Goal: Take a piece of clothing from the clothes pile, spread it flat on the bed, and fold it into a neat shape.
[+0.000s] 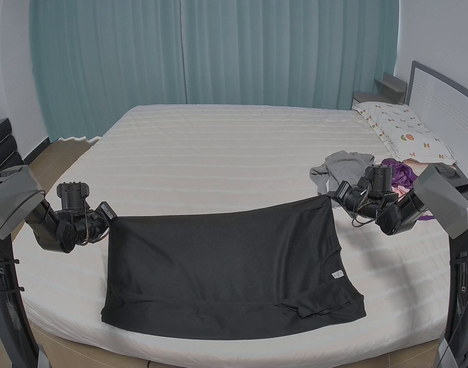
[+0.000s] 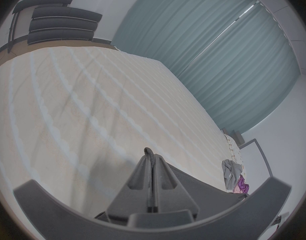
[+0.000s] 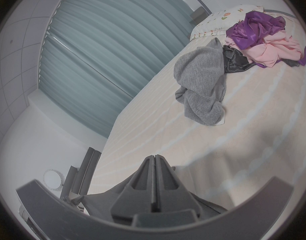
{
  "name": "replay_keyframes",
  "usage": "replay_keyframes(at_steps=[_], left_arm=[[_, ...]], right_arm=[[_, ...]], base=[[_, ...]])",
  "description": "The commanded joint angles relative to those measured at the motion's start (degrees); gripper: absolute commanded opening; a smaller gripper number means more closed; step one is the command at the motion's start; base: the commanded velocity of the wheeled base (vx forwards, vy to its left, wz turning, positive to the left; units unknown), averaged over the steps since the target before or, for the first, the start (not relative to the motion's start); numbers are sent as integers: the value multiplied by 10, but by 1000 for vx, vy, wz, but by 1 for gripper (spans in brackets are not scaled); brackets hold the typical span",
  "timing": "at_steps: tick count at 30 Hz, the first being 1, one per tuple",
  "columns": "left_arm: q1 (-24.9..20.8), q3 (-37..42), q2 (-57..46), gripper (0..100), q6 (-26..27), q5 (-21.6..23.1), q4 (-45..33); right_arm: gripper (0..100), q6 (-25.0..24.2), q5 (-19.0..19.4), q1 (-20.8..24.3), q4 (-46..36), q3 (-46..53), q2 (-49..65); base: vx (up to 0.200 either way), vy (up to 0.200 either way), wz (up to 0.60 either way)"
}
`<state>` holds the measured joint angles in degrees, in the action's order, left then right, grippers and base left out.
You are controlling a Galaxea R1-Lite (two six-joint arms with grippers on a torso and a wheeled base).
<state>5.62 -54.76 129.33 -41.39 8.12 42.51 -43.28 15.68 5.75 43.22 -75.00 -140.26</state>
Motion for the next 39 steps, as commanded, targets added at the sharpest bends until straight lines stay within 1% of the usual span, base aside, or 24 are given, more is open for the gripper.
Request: replay_keyframes(at_steps=[1, 8, 11, 12, 14, 24, 32, 37, 39], left_arm=[[0, 16, -25, 0, 8, 0, -1], [2, 17, -28, 0, 13, -1, 0], [2, 13, -29, 0, 15, -8, 1], [2, 15, -30, 0, 15, -10, 5], [1, 18, -29, 0, 15, -10, 7], [2, 16, -24, 0, 14, -7, 8], [1, 21, -29, 0, 13, -6, 6], [0, 39, -32, 0, 16, -8, 7], [1, 58, -39, 0, 11, -4, 7]], right_arm=[[0, 0, 1, -4, -1, 26, 20], [0, -3, 1, -7, 7, 39, 34], [0, 15, 7, -2, 6, 70, 33], [0, 30, 10, -2, 6, 71, 31], [0, 38, 13, -5, 6, 64, 29], [0, 22, 13, -9, 21, 57, 48], [0, 23, 16, -12, 19, 87, 57], [0, 23, 33, -17, 17, 108, 73], [0, 26, 45, -21, 13, 128, 85]], base=[[0, 0, 0], [0, 0, 0], [0, 0, 0], [0, 0, 0], [0, 0, 0], [0, 0, 0], [0, 0, 0], [0, 0, 0], [0, 0, 0]])
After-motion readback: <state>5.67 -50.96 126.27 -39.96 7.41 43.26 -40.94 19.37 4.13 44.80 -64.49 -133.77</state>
